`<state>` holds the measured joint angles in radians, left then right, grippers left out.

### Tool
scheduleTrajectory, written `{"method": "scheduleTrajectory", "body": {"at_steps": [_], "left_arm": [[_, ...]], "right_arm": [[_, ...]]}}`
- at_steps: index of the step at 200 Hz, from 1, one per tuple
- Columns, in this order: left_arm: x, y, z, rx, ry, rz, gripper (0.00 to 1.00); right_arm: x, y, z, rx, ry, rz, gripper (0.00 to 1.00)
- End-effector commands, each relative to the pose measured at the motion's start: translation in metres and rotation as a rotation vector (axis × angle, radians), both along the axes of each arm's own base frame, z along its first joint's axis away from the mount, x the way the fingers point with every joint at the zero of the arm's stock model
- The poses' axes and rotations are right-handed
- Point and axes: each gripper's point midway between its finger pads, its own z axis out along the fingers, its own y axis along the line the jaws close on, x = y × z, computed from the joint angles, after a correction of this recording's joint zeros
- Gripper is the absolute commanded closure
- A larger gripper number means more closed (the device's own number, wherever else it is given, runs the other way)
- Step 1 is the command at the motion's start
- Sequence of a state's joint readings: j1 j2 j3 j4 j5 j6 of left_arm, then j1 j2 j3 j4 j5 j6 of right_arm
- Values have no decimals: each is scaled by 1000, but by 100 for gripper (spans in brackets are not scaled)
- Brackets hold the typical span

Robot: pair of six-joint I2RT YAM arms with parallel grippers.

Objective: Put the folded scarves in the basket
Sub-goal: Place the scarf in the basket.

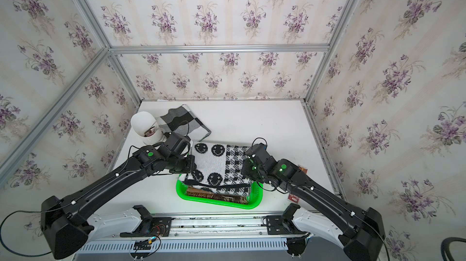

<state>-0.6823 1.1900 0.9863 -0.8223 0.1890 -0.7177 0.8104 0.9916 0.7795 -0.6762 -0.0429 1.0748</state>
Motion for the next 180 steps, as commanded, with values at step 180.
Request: {"method": "scheduleTrajectory", "body": {"at_steps": [180], "left_arm": [[-6,22,-75,374,41,62,100]], "right_arm": [[-13,-28,-94,-236,114,-26,100]]}}
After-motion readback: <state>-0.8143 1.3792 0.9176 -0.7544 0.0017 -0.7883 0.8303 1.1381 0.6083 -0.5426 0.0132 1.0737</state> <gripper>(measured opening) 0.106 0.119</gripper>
